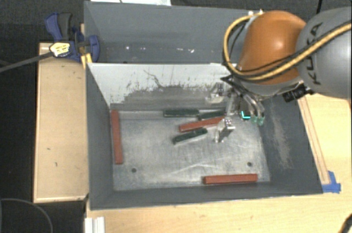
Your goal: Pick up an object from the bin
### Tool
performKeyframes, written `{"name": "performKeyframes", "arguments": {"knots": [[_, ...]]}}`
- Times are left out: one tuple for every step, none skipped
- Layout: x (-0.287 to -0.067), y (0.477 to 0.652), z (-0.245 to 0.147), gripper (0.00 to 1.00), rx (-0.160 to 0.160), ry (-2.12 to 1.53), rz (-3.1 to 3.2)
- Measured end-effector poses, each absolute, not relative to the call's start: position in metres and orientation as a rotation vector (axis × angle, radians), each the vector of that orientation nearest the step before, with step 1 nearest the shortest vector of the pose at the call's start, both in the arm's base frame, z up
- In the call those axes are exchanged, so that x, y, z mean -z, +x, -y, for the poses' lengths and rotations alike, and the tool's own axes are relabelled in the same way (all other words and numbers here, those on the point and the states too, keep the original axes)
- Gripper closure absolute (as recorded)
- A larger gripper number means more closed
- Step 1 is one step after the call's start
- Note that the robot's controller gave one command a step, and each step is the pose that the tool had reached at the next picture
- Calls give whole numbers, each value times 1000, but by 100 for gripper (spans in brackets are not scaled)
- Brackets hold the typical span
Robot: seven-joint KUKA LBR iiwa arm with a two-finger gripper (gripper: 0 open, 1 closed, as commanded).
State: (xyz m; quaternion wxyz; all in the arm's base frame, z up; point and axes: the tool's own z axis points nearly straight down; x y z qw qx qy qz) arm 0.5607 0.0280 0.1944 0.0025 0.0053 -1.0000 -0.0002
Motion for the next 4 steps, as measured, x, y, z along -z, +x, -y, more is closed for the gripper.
{"name": "performKeyframes", "arguments": {"knots": [[-199,562,-28,0,1,15,3145],[-122,581,-44,0,1,122,3147],[-82,583,-47,0,1,162,3134],[-126,589,-48,0,1,44,3144]]}}
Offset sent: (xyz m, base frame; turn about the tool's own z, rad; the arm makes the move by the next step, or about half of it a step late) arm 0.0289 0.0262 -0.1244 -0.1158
